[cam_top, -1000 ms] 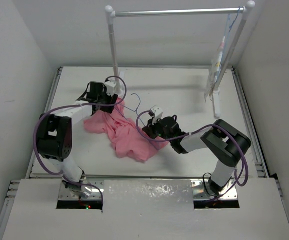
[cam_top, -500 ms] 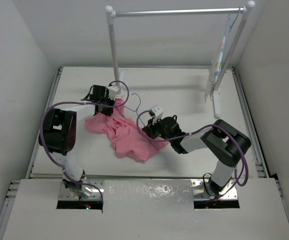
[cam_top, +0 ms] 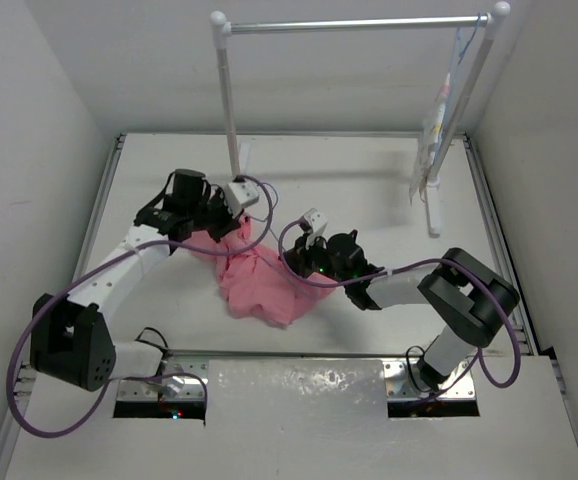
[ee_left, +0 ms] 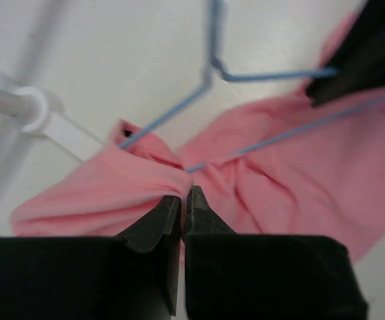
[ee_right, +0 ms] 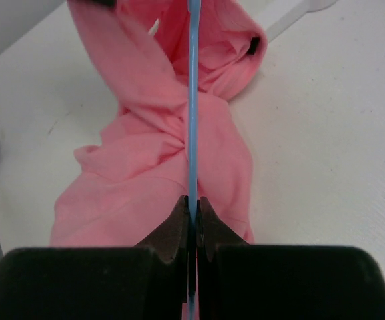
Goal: Place the t-shirt on the hanger
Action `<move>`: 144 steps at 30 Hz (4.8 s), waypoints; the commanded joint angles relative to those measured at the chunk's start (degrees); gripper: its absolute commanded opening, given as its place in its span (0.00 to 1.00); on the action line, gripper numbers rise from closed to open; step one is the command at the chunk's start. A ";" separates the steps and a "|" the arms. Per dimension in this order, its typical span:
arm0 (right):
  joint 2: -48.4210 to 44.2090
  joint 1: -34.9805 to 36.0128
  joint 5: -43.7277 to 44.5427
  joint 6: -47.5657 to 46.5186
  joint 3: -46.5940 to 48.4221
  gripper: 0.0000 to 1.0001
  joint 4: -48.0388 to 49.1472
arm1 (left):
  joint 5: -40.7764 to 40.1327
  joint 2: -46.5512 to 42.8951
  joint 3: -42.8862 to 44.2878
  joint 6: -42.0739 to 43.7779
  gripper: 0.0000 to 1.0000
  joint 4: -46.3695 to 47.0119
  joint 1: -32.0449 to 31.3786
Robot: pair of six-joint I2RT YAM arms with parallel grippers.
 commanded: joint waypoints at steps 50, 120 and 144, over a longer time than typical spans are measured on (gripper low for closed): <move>3.41 0.75 -4.62 -5.75 2.06 0.00 4.42 | 17.69 19.83 -1.39 35.90 0.37 8.01 9.39; 18.78 -1.27 2.86 29.74 23.15 0.71 -0.34 | -3.75 -3.28 5.65 -4.69 0.00 3.49 4.29; 12.39 -19.53 3.57 39.15 -2.31 0.00 9.77 | 0.21 -4.25 1.27 14.43 0.00 -6.43 5.96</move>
